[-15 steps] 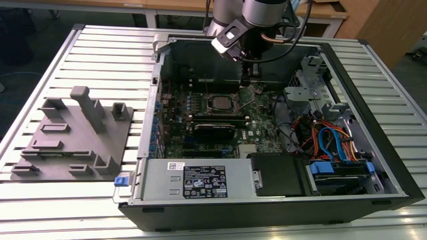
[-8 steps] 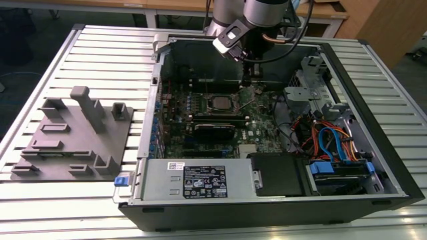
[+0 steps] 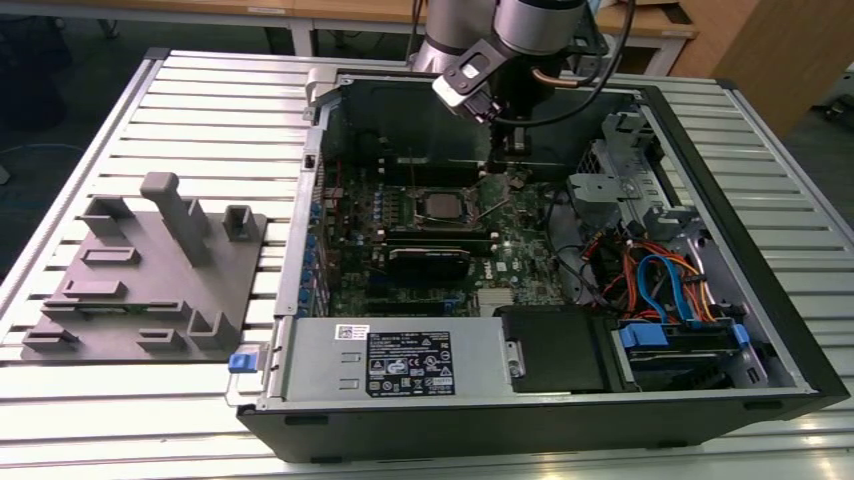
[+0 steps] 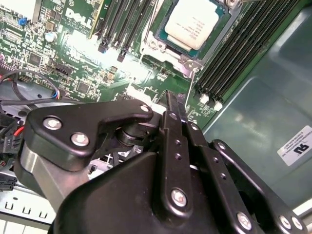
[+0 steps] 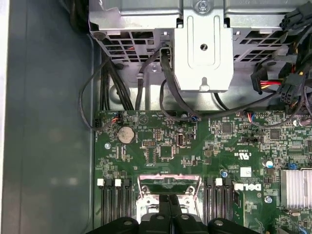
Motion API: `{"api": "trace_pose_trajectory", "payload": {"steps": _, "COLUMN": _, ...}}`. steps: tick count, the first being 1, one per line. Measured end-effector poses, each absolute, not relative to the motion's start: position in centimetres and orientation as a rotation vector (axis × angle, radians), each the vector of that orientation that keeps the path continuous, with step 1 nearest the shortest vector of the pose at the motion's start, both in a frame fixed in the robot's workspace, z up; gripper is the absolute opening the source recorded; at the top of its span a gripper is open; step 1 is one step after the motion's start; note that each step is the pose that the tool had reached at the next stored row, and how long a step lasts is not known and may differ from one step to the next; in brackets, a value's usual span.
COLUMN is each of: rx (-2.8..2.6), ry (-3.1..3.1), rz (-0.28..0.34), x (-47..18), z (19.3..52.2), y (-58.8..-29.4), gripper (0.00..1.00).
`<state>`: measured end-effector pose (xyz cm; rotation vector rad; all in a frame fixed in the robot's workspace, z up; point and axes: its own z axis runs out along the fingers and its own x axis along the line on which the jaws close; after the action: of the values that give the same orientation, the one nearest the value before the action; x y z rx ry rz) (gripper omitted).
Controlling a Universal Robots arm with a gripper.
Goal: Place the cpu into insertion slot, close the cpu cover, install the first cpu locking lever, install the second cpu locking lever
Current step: 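Close the cpu cover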
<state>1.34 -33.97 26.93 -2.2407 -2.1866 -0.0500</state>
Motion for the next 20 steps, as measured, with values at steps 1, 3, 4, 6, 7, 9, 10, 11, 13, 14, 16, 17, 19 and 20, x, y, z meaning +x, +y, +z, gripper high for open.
{"api": "trace_pose_trajectory", "payload": {"steps": 1, "rx": -2.239, "ry": -2.184, "rz": -0.045, "x": 1.4, "z": 26.9, "y": -34.0, "gripper": 0.1}}
{"api": "trace_pose_trajectory", "payload": {"steps": 3, "rx": -2.234, "ry": -2.178, "rz": -0.033, "x": 1.6, "z": 26.9, "y": -34.0, "gripper": 0.1}}
{"api": "trace_pose_trajectory", "payload": {"steps": 4, "rx": -2.233, "ry": -2.177, "rz": -0.029, "x": 1.6, "z": 26.8, "y": -34.0, "gripper": 0.1}}
{"api": "trace_pose_trajectory", "payload": {"steps": 6, "rx": -2.233, "ry": -2.177, "rz": -0.029, "x": 1.6, "z": 26.8, "y": -34.0, "gripper": 0.1}}
{"api": "trace_pose_trajectory", "payload": {"steps": 7, "rx": -2.233, "ry": -2.177, "rz": -0.029, "x": 1.6, "z": 26.8, "y": -34.0, "gripper": 0.1}}
{"api": "trace_pose_trajectory", "payload": {"steps": 9, "rx": -2.233, "ry": -2.177, "rz": -0.029, "x": 1.8, "z": 26.8, "y": -34.0, "gripper": 0.1}}
{"api": "trace_pose_trajectory", "payload": {"steps": 10, "rx": -2.233, "ry": -2.177, "rz": -0.029, "x": 1.9, "z": 26.8, "y": -34.0, "gripper": 0.1}}
{"api": "trace_pose_trajectory", "payload": {"steps": 11, "rx": -2.233, "ry": -2.177, "rz": -0.029, "x": 2.0, "z": 26.8, "y": -34.0, "gripper": 0.1}}
{"api": "trace_pose_trajectory", "payload": {"steps": 13, "rx": -2.233, "ry": -2.177, "rz": -0.029, "x": 2.1, "z": 26.8, "y": -34.0, "gripper": 0.1}}
{"api": "trace_pose_trajectory", "payload": {"steps": 14, "rx": -2.233, "ry": -2.177, "rz": -0.029, "x": 2.2, "z": 26.8, "y": -34.0, "gripper": 0.1}}
{"api": "trace_pose_trajectory", "payload": {"steps": 16, "rx": -2.233, "ry": -2.177, "rz": -0.029, "x": 2.4, "z": 26.8, "y": -34.0, "gripper": 0.1}}
{"api": "trace_pose_trajectory", "payload": {"steps": 17, "rx": -2.233, "ry": -2.177, "rz": -0.029, "x": 2.4, "z": 26.8, "y": -34.0, "gripper": 0.1}}
{"api": "trace_pose_trajectory", "payload": {"steps": 19, "rx": -2.233, "ry": -2.177, "rz": -0.028, "x": 2.6, "z": 26.7, "y": -34.0, "gripper": 0.1}}
{"api": "trace_pose_trajectory", "payload": {"steps": 20, "rx": -2.233, "ry": -2.177, "rz": -0.028, "x": 2.6, "z": 26.7, "y": -34.0, "gripper": 0.1}}
